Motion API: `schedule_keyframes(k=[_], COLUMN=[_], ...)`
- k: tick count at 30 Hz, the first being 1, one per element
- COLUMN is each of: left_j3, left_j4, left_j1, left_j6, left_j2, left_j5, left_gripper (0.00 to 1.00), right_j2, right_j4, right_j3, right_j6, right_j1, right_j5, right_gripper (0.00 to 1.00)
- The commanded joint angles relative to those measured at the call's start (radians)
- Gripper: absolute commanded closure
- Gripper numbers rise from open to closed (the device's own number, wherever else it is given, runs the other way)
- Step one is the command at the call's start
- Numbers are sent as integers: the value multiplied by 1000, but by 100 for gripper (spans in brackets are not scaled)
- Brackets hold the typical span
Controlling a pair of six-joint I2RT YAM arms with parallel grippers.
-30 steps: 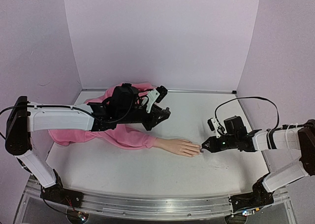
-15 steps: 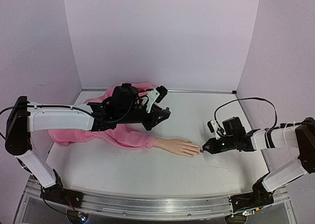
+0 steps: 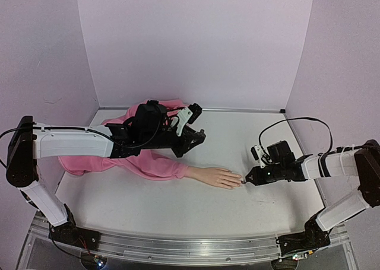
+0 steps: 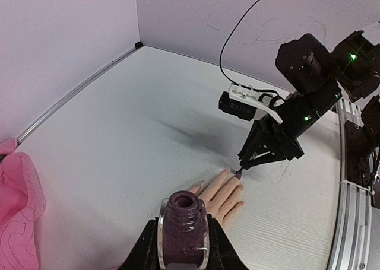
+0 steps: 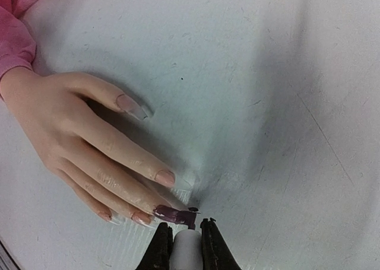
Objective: Paint the nails
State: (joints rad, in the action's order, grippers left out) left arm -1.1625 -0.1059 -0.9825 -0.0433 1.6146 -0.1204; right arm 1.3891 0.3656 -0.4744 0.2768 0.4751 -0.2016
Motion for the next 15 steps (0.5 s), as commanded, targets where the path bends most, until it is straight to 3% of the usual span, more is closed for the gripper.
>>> schedule_keyframes(k=[1,15], left_j3=[-7,0], left_j4=[-54,-55], left_j1=[5,4], left_j6=[6,6], left_j2=[-58,-62], left_j5=[2,8], left_gripper=[100,100], right_j2=[11,-80], right_j4=[-30,-5], right_j3=[-38,10], right_j6=[7,7], right_j1=[5,6], right_j5=[18,23], right_gripper=[100,100])
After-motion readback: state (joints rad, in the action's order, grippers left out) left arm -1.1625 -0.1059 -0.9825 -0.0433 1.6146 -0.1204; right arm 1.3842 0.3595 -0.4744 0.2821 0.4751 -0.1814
